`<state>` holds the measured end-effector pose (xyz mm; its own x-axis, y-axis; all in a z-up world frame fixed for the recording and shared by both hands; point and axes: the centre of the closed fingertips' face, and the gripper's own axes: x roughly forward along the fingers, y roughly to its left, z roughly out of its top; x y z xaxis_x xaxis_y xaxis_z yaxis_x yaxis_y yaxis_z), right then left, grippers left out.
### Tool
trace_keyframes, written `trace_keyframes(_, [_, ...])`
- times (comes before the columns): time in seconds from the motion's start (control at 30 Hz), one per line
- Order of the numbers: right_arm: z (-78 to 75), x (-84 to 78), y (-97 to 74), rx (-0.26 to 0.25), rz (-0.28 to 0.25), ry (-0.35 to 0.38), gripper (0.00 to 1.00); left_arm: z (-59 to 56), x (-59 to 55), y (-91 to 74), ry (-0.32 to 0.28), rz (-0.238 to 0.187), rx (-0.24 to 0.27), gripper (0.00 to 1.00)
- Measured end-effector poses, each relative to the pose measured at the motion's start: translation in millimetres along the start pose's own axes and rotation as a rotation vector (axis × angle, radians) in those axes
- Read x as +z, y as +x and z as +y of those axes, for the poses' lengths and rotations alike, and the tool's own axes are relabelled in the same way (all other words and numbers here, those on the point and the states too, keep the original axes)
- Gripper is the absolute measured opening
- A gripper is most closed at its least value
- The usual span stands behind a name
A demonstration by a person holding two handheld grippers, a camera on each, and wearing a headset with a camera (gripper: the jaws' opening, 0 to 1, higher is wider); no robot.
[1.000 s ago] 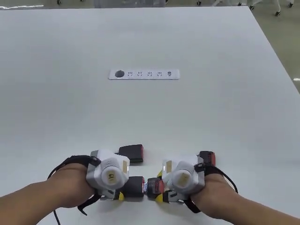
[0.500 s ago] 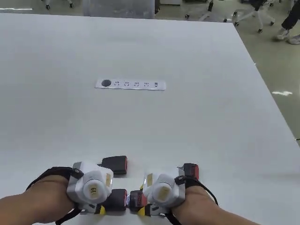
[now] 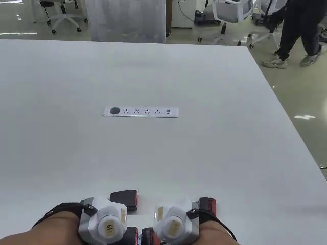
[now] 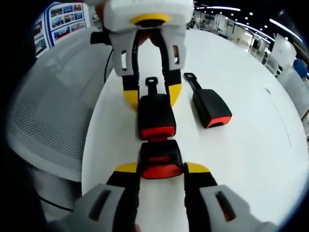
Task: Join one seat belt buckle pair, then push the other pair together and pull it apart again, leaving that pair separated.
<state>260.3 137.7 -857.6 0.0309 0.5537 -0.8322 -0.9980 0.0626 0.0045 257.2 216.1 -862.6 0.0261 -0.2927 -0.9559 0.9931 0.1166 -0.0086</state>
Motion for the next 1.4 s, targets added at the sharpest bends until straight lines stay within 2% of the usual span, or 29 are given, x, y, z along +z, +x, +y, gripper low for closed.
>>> trace_keyframes(0.07, [-0.7, 6.6, -9.9, -0.010, -0.017, 0.014, 0.36, 0.9, 3.9, -8.4, -0.007, -0.013, 0.011, 0.32])
trace_keyframes(0.1, [-0.5, 10.5, -14.5, -0.013, -0.029, 0.018, 0.36, 1.3, 10.1, -17.2, -0.025, -0.034, 0.016, 0.32])
trace_keyframes(0.17, [0.3, 19.5, -25.5, -0.015, -0.057, 0.017, 0.35, 5.9, 22.7, -32.0, -0.032, -0.079, 0.045, 0.33])
trace_keyframes(0.2, [1.0, 23.8, -31.2, -0.016, -0.068, 0.017, 0.35, 11.7, 27.3, -38.1, -0.030, -0.094, 0.075, 0.31])
trace_keyframes(0.3, [0.5, 31.7, -40.5, -0.021, -0.087, 0.001, 0.34, 20.4, 38.7, -54.7, -0.037, -0.123, 0.093, 0.30])
trace_keyframes(0.47, [-3.0, 38.5, -49.1, -0.027, -0.096, -0.002, 0.34, 31.7, 46.6, -62.6, -0.025, -0.131, 0.118, 0.32])
trace_keyframes(0.6, [-6.5, 37.8, -52.2, -0.031, -0.098, -0.008, 0.35, 33.7, 50.2, -64.0, -0.017, -0.132, 0.119, 0.32])
trace_keyframes(0.73, [-8.5, 32.2, -53.8, -0.026, -0.085, -0.010, 0.35, 36.6, 54.6, -62.8, -0.020, -0.142, 0.118, 0.33])
trace_keyframes(0.8, [-10.7, 28.2, -53.1, -0.025, -0.079, -0.013, 0.35, 35.6, 59.4, -62.0, -0.024, -0.166, 0.104, 0.33])
trace_keyframes(0.87, [-11.3, 25.0, -54.3, -0.018, -0.071, -0.018, 0.37, 37.6, 60.4, -60.7, -0.024, -0.165, 0.104, 0.33])
trace_keyframes(0.93, [-13.8, 19.9, -55.1, -0.024, -0.056, -0.055, 0.37, 42.2, 59.5, -58.2, -0.019, -0.164, 0.107, 0.33])
trace_keyframes(1.0, [-16.1, 15.5, -55.8, -0.020, -0.054, -0.049, 0.37, 46.2, 58.1, -56.9, -0.022, -0.163, 0.109, 0.33])
trace_keyframes(1.13, [-29.7, -0.8, -59.2, -0.027, -0.044, -0.016, 0.37, 55.0, 56.2, -56.0, -0.017, -0.171, 0.102, 0.33])
trace_keyframes(1.27, [-48.1, -15.6, -68.2, -0.050, -0.042, 0.008, 0.36, 70.4, 52.8, -52.7, -0.020, -0.180, 0.108, 0.33])
trace_keyframes(1.4, [-68.9, -39.7, -77.3, -0.073, -0.015, 0.028, 0.36, 86.1, 47.7, -45.5, -0.020, -0.177, 0.104, 0.34])
